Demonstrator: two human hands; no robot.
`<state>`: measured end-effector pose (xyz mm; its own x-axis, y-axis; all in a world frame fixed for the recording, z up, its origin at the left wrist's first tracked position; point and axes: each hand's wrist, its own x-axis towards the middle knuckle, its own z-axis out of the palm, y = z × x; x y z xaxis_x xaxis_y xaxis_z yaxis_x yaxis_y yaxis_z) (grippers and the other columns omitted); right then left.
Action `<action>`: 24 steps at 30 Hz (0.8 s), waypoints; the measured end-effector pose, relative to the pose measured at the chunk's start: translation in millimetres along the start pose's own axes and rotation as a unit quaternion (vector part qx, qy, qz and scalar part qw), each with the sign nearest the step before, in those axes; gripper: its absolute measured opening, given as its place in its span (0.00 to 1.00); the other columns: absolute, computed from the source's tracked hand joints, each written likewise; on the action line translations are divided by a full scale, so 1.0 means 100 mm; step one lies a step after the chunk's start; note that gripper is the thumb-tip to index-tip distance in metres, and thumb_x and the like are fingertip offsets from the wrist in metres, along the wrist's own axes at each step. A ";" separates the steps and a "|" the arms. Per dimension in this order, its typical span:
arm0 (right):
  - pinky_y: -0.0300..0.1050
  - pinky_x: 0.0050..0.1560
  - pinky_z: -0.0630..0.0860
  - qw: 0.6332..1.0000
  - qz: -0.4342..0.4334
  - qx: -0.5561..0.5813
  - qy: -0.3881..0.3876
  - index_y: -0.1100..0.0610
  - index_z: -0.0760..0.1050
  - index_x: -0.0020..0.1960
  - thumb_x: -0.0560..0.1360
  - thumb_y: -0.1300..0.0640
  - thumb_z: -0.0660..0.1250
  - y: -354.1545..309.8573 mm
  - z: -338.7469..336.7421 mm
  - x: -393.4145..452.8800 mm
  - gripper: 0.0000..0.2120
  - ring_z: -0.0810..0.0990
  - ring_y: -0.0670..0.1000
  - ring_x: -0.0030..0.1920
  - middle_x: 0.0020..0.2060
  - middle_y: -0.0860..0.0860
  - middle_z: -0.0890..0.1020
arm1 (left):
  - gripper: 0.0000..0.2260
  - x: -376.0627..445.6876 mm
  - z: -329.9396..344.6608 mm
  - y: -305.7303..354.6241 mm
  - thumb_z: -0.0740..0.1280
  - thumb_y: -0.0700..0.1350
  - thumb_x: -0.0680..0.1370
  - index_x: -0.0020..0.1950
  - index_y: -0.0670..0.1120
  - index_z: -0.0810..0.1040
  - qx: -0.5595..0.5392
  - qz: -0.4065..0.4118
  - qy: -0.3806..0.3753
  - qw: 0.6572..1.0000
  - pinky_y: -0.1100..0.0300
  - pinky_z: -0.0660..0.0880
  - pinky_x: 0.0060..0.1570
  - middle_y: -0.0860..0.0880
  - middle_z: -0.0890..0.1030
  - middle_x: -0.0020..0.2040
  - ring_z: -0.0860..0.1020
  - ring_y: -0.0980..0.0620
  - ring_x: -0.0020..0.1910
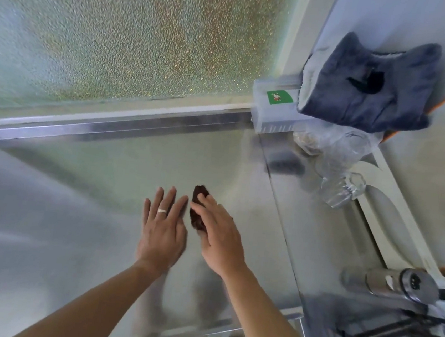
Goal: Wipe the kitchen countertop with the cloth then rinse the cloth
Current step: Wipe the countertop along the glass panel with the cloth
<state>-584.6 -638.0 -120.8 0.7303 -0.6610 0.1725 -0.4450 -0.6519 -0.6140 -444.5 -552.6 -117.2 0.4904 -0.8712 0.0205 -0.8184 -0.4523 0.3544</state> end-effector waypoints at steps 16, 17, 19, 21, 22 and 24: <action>0.70 0.73 0.62 0.912 0.325 -0.170 0.185 0.64 0.65 0.75 0.80 0.62 0.65 0.66 -0.38 0.28 0.25 0.59 0.66 0.79 0.78 0.66 0.61 | 0.27 0.26 -0.26 -0.81 0.52 0.55 0.80 0.80 0.60 0.59 0.047 -0.154 0.007 0.987 0.37 0.46 0.77 0.48 0.57 0.82 0.48 0.43 0.82; 0.69 0.73 0.62 0.915 0.318 -0.174 0.179 0.64 0.64 0.75 0.79 0.62 0.65 0.71 -0.40 0.36 0.26 0.59 0.66 0.79 0.78 0.67 0.61 | 0.27 0.26 -0.25 -0.80 0.51 0.55 0.80 0.80 0.60 0.58 0.052 -0.151 0.004 0.987 0.37 0.46 0.77 0.48 0.56 0.83 0.47 0.43 0.82; 0.67 0.76 0.61 0.919 0.314 -0.170 0.167 0.64 0.64 0.76 0.79 0.61 0.64 0.81 -0.45 0.57 0.26 0.58 0.66 0.79 0.79 0.66 0.60 | 0.28 0.26 -0.24 -0.80 0.50 0.55 0.80 0.81 0.60 0.56 0.059 -0.151 -0.002 0.987 0.37 0.46 0.78 0.48 0.55 0.83 0.45 0.43 0.82; 0.65 0.78 0.59 0.930 0.292 -0.171 0.141 0.62 0.63 0.77 0.80 0.58 0.62 0.87 -0.47 0.82 0.26 0.57 0.64 0.80 0.79 0.64 0.60 | 0.28 0.26 -0.25 -0.80 0.50 0.56 0.80 0.81 0.60 0.55 0.051 -0.154 -0.006 0.987 0.37 0.45 0.78 0.49 0.54 0.83 0.44 0.43 0.82; 0.63 0.79 0.58 0.938 0.272 -0.172 0.126 0.61 0.63 0.77 0.81 0.56 0.61 0.90 -0.46 0.94 0.26 0.56 0.63 0.81 0.80 0.63 0.60 | 0.28 0.27 -0.26 -0.80 0.49 0.56 0.80 0.82 0.59 0.54 0.051 -0.152 -0.007 0.987 0.37 0.45 0.78 0.49 0.53 0.83 0.43 0.43 0.82; 0.61 0.80 0.56 0.949 0.242 -0.172 0.106 0.59 0.62 0.77 0.82 0.54 0.58 0.91 -0.41 1.15 0.25 0.55 0.61 0.81 0.80 0.61 0.60 | 0.29 0.28 -0.27 -0.80 0.50 0.56 0.79 0.82 0.59 0.55 0.050 -0.148 -0.009 0.988 0.36 0.45 0.78 0.48 0.53 0.83 0.43 0.43 0.82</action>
<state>-562.6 -788.9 -125.4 0.2936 -0.9498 0.1083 -0.8712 -0.3125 -0.3786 -357.2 -535.8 -119.3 0.7083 -0.7006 -0.0867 -0.6658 -0.7038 0.2477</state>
